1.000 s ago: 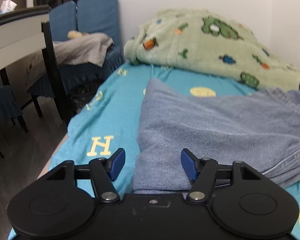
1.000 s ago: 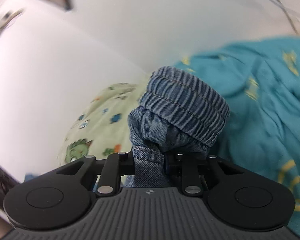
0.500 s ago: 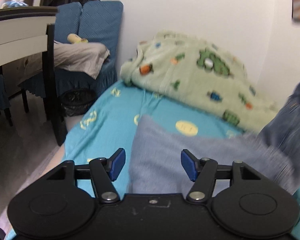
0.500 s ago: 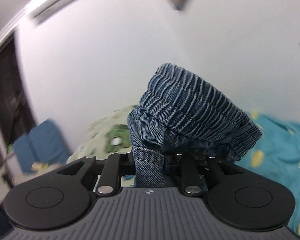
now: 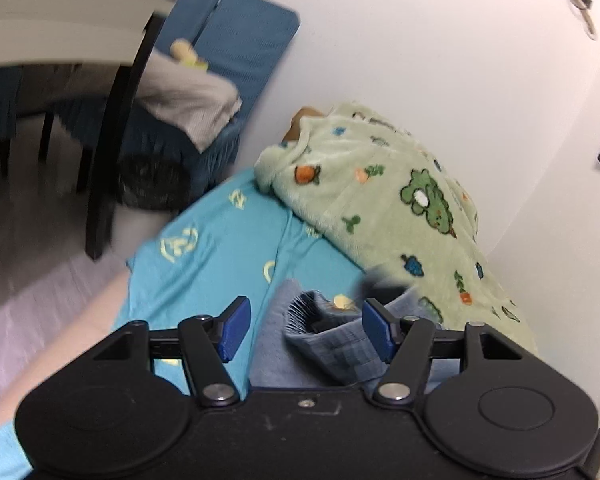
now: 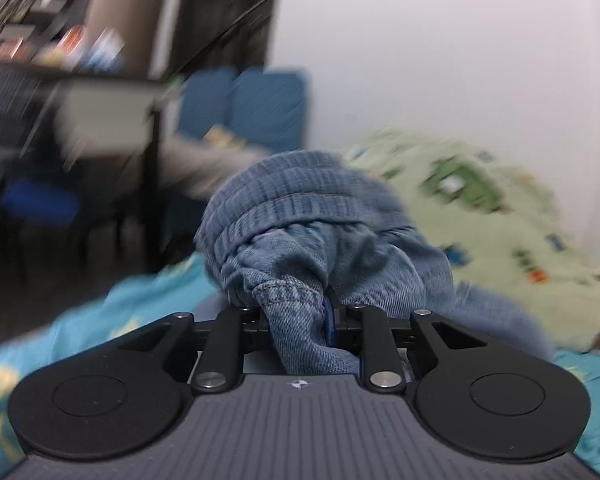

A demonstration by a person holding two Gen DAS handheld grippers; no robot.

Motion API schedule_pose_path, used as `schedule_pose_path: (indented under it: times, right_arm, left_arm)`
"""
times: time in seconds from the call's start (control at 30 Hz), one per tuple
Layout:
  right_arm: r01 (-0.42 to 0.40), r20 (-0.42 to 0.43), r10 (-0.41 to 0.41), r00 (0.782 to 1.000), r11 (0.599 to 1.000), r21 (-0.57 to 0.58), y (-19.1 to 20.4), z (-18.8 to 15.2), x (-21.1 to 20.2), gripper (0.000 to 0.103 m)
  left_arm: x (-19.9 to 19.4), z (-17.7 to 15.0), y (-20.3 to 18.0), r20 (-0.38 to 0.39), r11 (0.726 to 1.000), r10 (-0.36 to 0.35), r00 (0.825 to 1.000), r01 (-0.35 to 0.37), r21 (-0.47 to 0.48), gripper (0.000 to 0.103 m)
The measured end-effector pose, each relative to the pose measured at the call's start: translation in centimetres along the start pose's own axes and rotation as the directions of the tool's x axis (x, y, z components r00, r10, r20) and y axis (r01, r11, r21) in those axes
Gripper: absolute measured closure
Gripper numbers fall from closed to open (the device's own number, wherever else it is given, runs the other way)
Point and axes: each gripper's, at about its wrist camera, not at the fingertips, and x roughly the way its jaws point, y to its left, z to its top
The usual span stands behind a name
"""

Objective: Fold clothes
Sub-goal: 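Grasp the waistband with the left gripper while the right gripper grips the folded pants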

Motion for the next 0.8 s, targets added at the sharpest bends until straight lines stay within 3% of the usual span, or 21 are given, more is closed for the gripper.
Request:
schedule_pose_path:
  times: [0.1, 0.2, 0.27, 0.33, 0.47, 0.53, 0.73, 0.8]
  right_arm:
    - [-0.01, -0.032, 0.008, 0.999, 0.998, -0.062, 2.3, -0.6, -0.4, 0.081]
    - [-0.002, 0.043, 0.005, 0.999, 0.997, -0.076, 2.0, 1.2, -2.3, 0.082]
    - [-0.031, 0.108, 0.037, 0.993, 0.998, -0.059, 1.8, 2.2, -3.5, 0.082]
    - [-0.065, 0.119, 0.074, 0.99, 0.995, -0.076, 2.6, 2.4, -3.1, 0.082]
    - [-0.132, -0.027, 0.13, 0.991, 0.988, -0.08, 4.8, -0.4, 0.1, 0.08]
    - [-0.137, -0.049, 0.133, 0.99, 0.987, -0.09, 5.2, -0.5, 0.4, 0.078]
    - [-0.176, -0.113, 0.169, 0.979, 0.983, -0.053, 4.5, 0.7, 0.3, 0.059]
    - [-0.183, -0.135, 0.175, 0.975, 0.982, -0.044, 4.0, 0.9, -0.3, 0.046]
  left_arm:
    - [0.1, -0.2, 0.3, -0.029, 0.999, -0.024, 0.999, 0.023, -0.028, 0.044]
    - [-0.6, 0.0, -0.1, 0.0, 0.998, -0.058, 0.998, 0.058, -0.029, 0.044]
    - [-1.0, 0.1, -0.3, 0.025, 0.997, -0.068, 0.997, 0.068, -0.025, 0.044]
    - [-1.1, 0.0, -0.2, 0.033, 0.998, -0.062, 0.998, 0.063, -0.024, 0.044]
    - [-0.4, -0.8, 0.4, -0.012, 0.999, -0.026, 1.0, 0.025, -0.042, 0.044]
    - [-0.1, -1.1, 0.8, -0.034, 0.998, -0.017, 0.999, 0.015, -0.056, 0.044]
    - [-0.6, -2.2, 1.3, -0.077, 0.997, 0.005, 0.997, -0.011, -0.07, 0.043]
    - [-0.8, -2.7, 1.2, -0.087, 0.998, 0.007, 0.996, -0.012, -0.056, 0.04]
